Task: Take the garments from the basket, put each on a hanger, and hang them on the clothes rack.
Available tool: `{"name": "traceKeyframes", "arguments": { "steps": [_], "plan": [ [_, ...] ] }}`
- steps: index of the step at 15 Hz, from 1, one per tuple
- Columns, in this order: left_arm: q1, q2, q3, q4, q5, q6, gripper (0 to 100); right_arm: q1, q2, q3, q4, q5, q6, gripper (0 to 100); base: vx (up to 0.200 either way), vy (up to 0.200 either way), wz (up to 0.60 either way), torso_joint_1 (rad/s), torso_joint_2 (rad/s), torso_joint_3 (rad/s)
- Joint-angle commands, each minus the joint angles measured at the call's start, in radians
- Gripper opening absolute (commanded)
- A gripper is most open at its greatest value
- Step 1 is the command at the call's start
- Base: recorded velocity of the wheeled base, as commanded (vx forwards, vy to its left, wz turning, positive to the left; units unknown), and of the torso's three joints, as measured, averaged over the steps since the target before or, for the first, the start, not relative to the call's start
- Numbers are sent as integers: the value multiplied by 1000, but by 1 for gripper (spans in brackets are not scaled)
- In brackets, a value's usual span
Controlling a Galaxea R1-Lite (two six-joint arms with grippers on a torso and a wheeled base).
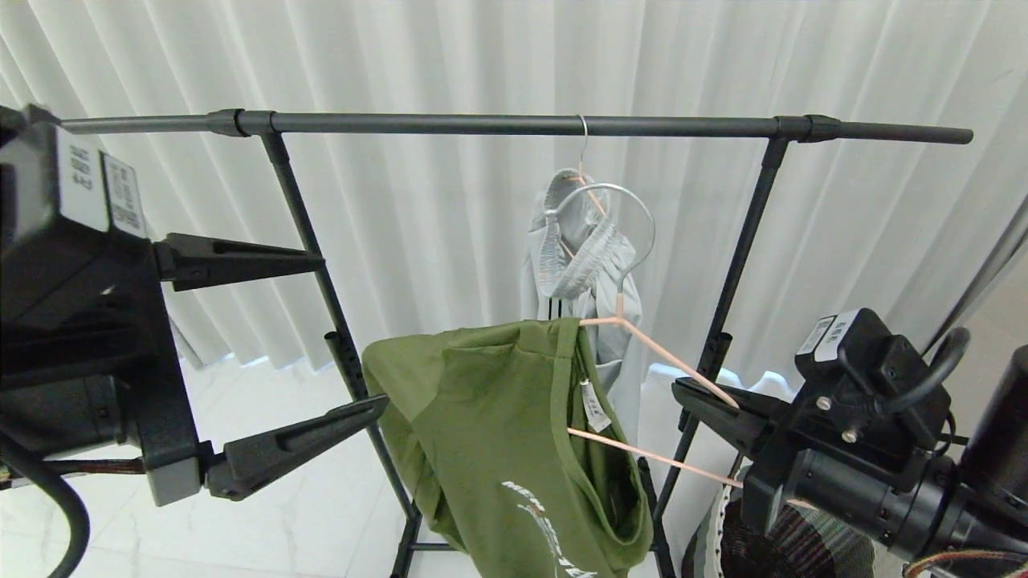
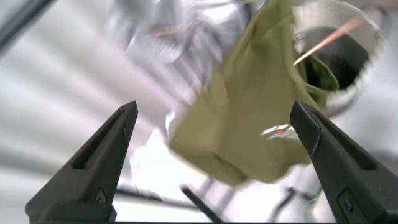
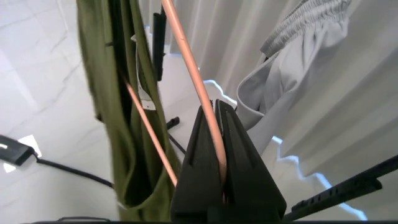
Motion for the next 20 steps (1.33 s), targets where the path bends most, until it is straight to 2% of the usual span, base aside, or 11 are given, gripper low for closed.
{"name": "traceKeyframes", "arguments": {
  "steps": [1,5,12,17,18,20],
  "plan": [
    [32,60,-5,0,-58,15,100,-2,-12,2,7,17,-12,0,0,0,0,0,0,0],
    [6,172,9,0,-172,72,100,7,-12,5,12,33,-33,0,0,0,0,0,0,0],
    [6,290,-6,-40,-196,90,100,41,-5,3,12,33,-49,0,0,0,0,0,0,0],
    [6,314,-6,-57,-221,92,100,65,-8,2,12,32,-58,0,0,0,0,0,0,0],
    [6,314,-5,-57,-222,92,0,65,-8,0,12,32,-58,0,0,0,0,0,0,0],
    [6,314,-5,-57,-222,92,0,67,-7,-1,12,30,-58,0,0,0,0,0,0,0]
  ]
}}
